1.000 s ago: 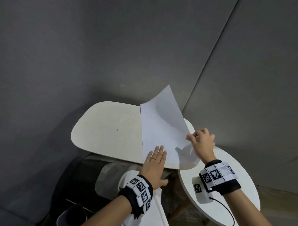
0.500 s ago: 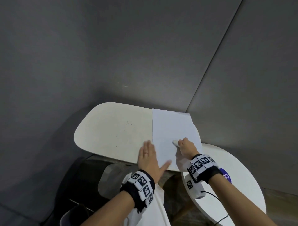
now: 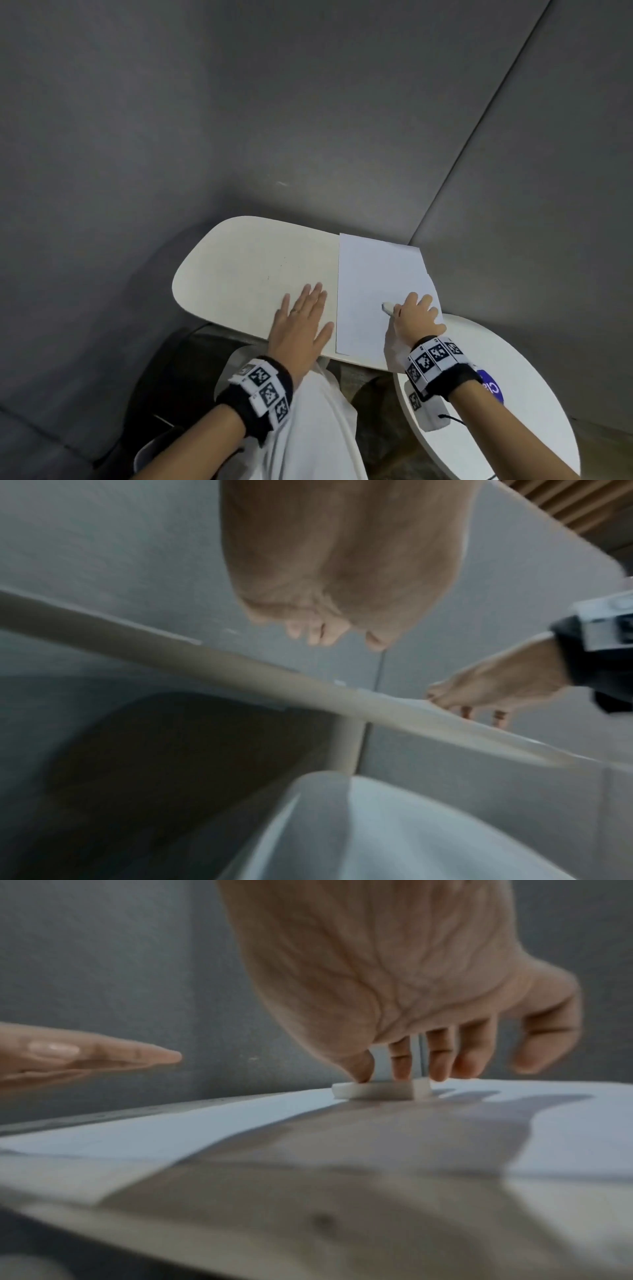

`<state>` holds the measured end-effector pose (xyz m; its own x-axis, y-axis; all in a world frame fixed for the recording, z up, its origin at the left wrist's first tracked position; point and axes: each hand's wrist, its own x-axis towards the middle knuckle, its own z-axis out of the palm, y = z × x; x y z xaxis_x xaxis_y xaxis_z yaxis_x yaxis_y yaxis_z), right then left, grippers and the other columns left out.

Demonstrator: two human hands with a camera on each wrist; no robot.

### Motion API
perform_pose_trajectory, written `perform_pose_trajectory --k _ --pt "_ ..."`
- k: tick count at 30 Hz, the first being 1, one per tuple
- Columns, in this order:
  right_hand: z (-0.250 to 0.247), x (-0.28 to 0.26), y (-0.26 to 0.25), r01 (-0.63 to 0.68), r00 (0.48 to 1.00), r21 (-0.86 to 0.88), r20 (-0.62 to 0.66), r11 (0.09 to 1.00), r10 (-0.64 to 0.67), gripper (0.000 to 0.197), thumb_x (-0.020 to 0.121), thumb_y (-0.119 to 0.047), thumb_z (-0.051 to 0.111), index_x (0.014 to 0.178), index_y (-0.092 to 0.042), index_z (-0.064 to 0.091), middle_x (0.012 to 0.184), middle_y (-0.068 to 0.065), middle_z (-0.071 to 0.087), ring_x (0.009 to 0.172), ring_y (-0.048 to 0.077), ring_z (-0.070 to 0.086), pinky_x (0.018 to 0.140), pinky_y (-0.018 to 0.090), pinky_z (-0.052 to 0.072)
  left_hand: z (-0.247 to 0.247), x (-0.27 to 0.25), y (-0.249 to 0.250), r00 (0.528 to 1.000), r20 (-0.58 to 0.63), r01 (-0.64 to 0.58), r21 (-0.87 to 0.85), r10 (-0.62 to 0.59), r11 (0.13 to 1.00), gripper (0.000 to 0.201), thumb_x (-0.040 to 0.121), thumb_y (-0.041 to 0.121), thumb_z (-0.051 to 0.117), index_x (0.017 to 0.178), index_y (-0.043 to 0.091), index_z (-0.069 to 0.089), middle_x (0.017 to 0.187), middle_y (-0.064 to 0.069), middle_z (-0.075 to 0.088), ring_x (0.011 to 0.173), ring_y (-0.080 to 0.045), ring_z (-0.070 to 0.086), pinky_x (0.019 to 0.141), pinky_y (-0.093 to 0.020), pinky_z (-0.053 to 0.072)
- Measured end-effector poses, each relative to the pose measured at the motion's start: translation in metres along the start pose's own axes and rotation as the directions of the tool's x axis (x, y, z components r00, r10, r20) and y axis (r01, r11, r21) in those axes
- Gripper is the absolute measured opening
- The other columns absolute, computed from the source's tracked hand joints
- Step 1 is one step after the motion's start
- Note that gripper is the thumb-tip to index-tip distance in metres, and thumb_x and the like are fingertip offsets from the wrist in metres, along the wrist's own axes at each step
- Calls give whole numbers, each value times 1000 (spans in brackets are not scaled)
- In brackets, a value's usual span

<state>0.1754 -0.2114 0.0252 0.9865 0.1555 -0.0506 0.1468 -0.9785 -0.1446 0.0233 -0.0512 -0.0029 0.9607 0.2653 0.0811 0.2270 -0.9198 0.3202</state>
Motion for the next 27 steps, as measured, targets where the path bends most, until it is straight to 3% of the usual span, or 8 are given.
perform_pose_trajectory --k 2,5,8,13,17,23,25,27 --pt "-3 -5 -10 72 987 -105 -133 992 -86 35 97 -29 36 122 -5 43 130 14 40 118 32 40 96 45 36 -3 -14 -37 980 -192 39 -99 -58 994 69 91 52 4 154 23 5 160 11 -5 147 -7 -9 120 -41 -4" --pt "-6 -23 -42 425 897 87 -174 901 -407 44 98 -31 36 133 -3 40 143 12 36 134 27 31 111 41 22 -6 -33 -91 902 -277 277 -221 -332 935 63 100 41 31 154 15 12 160 6 -1 147 -10 -5 119 -41 -5" --pt "4 -44 -91 577 772 268 129 772 -622 65 100 -40 28 149 -4 5 159 9 1 147 25 -1 119 41 -2 -11 -42 -123 892 -124 409 -186 -434 894 63 102 39 28 154 11 5 161 2 -9 147 -12 -12 117 -43 -11" --pt "32 -54 -148 504 745 116 443 856 -499 76 98 -49 18 145 0 -15 153 18 -26 143 31 -23 117 42 -9 -17 -36 -138 910 -104 396 -61 -400 916 57 104 33 19 154 11 3 161 0 -6 148 -13 -6 116 -44 -11" --pt "29 -71 -171 586 491 349 565 732 -663 69 100 -44 20 147 -6 -13 155 11 -25 143 26 -23 117 42 -9 -23 -29 -146 904 -98 416 -22 -416 909 56 104 30 20 154 9 3 161 -5 -6 149 -16 -4 118 -41 -8" --pt "-2 -16 -153 409 701 423 421 809 -575 65 102 -40 22 148 -8 -11 157 5 -21 144 18 -21 118 37 -9 -29 2 -139 856 21 513 84 -516 854 61 104 36 12 153 4 -3 160 -13 -13 148 -25 -9 118 -40 -7" --pt "-3 3 -159 402 704 364 463 840 -538 65 102 -38 22 148 -6 -11 157 7 -20 145 20 -20 118 37 -9 -22 14 -125 961 64 262 106 -270 959 65 99 45 -4 154 11 -3 161 -4 -12 149 -20 -9 119 -38 -4" --pt "3 21 -172 429 693 291 502 855 -518 65 101 -41 20 148 -5 -9 157 9 -19 145 23 -18 117 39 -8 -20 16 -118 990 142 -7 -37 13 999 81 86 58 -17 155 21 4 161 10 -5 148 -10 -6 119 -33 -3"
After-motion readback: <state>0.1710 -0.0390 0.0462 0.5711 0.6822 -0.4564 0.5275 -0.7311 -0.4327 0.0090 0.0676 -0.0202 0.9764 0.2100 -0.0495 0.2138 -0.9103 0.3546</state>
